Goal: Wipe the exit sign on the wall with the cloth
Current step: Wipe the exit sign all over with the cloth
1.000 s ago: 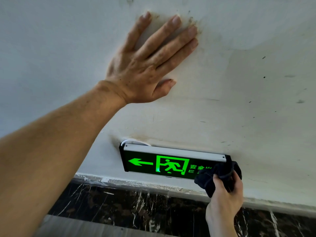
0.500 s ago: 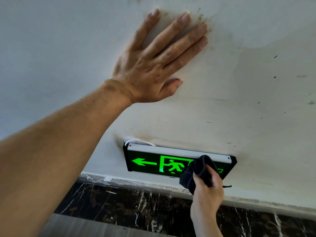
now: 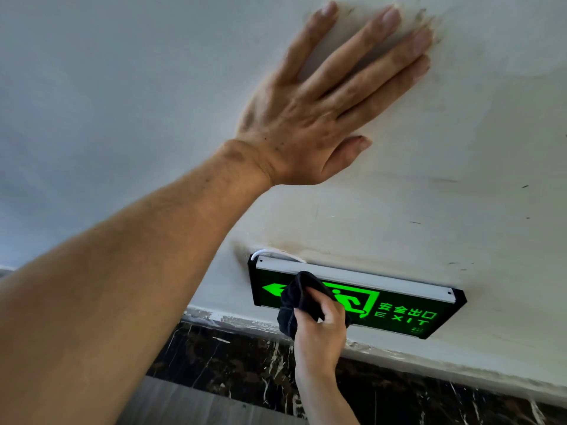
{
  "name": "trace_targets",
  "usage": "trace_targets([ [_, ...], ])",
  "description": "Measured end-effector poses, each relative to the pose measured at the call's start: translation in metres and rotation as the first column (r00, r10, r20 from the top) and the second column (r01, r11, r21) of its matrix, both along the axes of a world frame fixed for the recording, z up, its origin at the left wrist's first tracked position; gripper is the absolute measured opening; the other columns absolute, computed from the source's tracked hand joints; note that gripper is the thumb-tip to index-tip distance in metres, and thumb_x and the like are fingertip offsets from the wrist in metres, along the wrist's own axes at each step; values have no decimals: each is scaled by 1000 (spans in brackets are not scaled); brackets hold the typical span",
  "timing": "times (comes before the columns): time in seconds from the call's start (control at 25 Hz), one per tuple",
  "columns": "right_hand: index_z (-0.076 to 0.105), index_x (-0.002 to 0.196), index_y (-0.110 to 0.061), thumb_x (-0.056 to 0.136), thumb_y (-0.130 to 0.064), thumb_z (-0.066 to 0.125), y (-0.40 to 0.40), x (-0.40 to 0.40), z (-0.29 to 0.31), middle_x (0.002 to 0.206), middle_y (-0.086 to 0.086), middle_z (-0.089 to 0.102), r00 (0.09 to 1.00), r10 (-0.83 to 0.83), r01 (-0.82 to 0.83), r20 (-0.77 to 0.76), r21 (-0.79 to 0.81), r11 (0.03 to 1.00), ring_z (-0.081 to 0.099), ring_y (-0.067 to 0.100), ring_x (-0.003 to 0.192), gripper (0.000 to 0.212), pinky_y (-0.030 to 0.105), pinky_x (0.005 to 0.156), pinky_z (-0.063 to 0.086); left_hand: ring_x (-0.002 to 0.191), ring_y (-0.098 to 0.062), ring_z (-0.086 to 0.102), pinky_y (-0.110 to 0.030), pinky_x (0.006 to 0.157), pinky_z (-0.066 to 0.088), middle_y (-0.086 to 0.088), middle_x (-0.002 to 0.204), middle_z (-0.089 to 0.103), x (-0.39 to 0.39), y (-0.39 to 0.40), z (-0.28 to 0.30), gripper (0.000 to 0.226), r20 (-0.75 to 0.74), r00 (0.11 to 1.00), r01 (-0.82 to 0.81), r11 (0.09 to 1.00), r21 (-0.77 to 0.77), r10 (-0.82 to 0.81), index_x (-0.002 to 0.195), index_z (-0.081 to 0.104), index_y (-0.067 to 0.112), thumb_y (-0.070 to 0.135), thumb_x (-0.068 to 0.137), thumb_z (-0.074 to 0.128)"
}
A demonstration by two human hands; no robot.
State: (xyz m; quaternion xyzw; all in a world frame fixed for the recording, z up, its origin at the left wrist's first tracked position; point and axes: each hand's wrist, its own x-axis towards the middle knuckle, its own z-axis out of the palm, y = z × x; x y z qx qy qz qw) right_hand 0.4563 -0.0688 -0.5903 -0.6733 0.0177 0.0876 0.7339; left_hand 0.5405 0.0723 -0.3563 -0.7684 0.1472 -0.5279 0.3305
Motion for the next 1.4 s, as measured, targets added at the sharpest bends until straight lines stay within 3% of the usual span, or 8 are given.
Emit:
trace_targets([
  [0.28, 66, 78, -46, 78, -8, 72, 45, -24, 3, 96, -13, 57, 997, 76, -77, -10, -108, 991, 60, 11, 94, 38, 28, 84, 50, 141, -32, 42, -58, 117, 22, -5, 153, 48, -3, -2, 1, 67, -20, 1000, 22, 999, -26, -23, 151, 41, 13, 45, 92, 49],
  [0.4, 64, 82, -50, 79, -6, 71, 52, -28, 6, 98, -16, 56, 995, 93, -90, 19, -132, 987, 58, 5, 94, 44, 10, 79, 44, 141, -31, 43, -58, 117, 23, -5, 153, 49, -2, -2, 1, 67, -14, 1000, 23, 999, -27, -23, 150, 42, 13, 45, 92, 49],
  [0.48, 62, 83, -50, 79, -7, 71, 56, -29, 5, 98, -19, 56, 996, 88, -83, 29, -150, 985, 56, 1, 92, 45, 4, 73, 40, 141, -31, 42, -58, 117, 23, -4, 153, 49, -2, -2, 1, 68, -14, 1000, 17, 1000, -24, -17, 150, 42, 13, 46, 91, 50],
  [0.6, 67, 84, -45, 79, -8, 72, 60, -31, 2, 98, -19, 56, 996, 74, -66, 43, -155, 986, 57, 2, 93, 38, 9, 76, 41, 141, -31, 42, -58, 117, 23, -4, 153, 49, -2, -1, 1, 68, -9, 1000, 22, 1000, -23, -22, 150, 42, 13, 46, 91, 51],
  [0.72, 74, 86, -33, 78, -7, 72, 62, -32, -9, 97, -14, 58, 997, 83, -83, -4, -165, 983, 59, 10, 92, 27, 23, 81, 49, 141, -31, 43, -58, 117, 23, -4, 152, 49, -1, -1, 0, 68, -4, 1000, 23, 999, -26, -23, 150, 43, 13, 46, 90, 51],
  [0.96, 66, 76, -37, 78, -7, 69, 64, -30, -27, 91, -12, 56, 987, 87, -120, -138, -253, 960, 60, 16, 85, 31, 27, 73, 48, 142, -31, 38, -57, 119, 19, -4, 153, 43, 1, 1, -1, 69, -9, 1000, 21, 999, -28, -21, 151, 39, 13, 47, 92, 49],
  [1.16, 63, 70, -41, 77, -8, 68, 60, -27, -35, 93, -12, 59, 988, 89, -122, -129, -275, 954, 63, 17, 85, 35, 33, 74, 52, 143, -31, 35, -52, 123, 5, -3, 154, 37, 2, 1, -1, 72, -5, 1000, -4, 1000, -23, 3, 152, 38, 14, 48, 90, 51],
  [1.4, 67, 69, -40, 76, -10, 70, 31, -15, -46, 93, -15, 59, 988, 7, -47, -152, -258, 965, 65, 16, 85, 32, 37, 77, 54, 145, -31, 33, -52, 124, 3, -3, 156, 33, 1, 4, -1, 73, 6, 1000, -27, 1000, -10, 27, 154, 34, 14, 49, 91, 48],
])
